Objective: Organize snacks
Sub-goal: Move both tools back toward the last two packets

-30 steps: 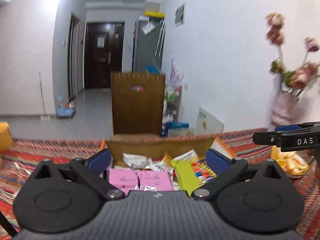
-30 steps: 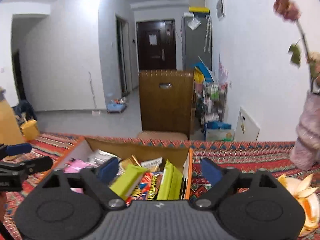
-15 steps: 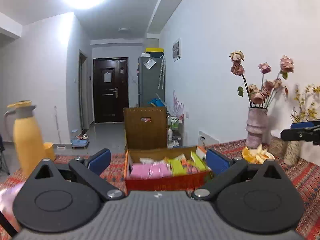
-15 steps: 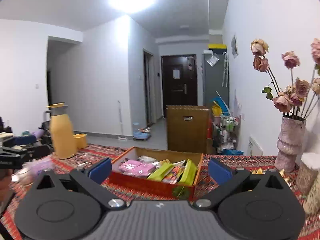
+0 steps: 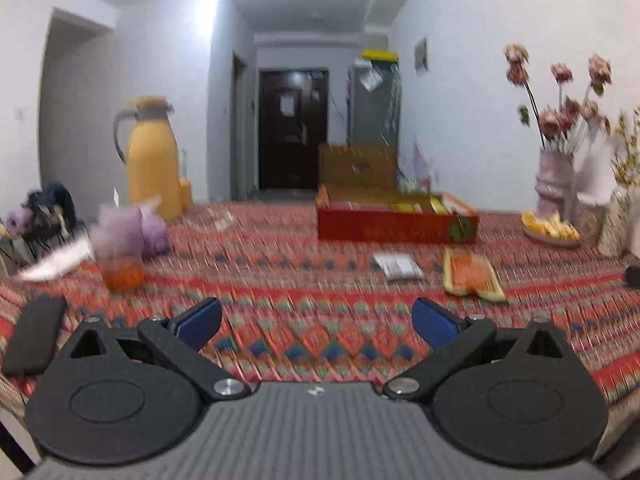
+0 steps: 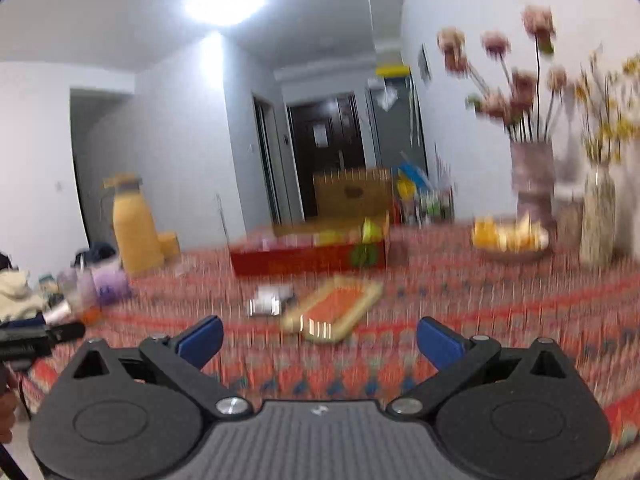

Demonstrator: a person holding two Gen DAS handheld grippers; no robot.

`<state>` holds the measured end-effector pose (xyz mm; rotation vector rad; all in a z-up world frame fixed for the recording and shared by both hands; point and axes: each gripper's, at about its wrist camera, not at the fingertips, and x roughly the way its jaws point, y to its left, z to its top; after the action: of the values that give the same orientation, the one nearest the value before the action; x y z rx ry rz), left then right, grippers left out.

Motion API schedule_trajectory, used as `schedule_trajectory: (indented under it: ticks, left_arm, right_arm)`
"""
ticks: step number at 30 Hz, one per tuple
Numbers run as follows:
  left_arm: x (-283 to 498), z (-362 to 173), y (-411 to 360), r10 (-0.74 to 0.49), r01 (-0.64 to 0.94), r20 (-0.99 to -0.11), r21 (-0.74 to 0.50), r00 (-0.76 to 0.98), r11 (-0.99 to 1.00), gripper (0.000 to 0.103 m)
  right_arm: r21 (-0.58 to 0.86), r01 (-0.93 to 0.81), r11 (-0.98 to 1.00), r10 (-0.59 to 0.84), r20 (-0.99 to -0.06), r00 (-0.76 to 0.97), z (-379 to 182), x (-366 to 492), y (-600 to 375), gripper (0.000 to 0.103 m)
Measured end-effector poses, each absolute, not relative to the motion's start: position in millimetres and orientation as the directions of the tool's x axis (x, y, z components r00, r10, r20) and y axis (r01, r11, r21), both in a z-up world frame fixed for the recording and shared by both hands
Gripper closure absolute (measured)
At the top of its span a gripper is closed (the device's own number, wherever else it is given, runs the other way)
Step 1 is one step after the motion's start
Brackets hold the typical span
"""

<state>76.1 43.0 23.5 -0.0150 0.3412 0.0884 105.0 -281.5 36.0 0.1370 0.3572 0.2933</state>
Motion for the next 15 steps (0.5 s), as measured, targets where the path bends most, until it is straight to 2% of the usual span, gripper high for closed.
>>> schedule_trajectory:
  ticks: [3, 15]
  left_arm:
    - [82, 21, 41, 0.085, -0.089, -0.351, 0.004, 0.933, 0.996, 0.000]
    - [114, 22, 37, 0.068, -0.073, -0.382, 0.001, 0.922, 0.997, 0.000]
  right_arm:
    - [0.129, -0.235, 0.963, 0.268, -0.397, 0.878, 17, 103, -267, 0.000]
    - [0.185, -0.249, 0.951, 0.309, -0.483, 0.819, 2, 134, -247, 0.000]
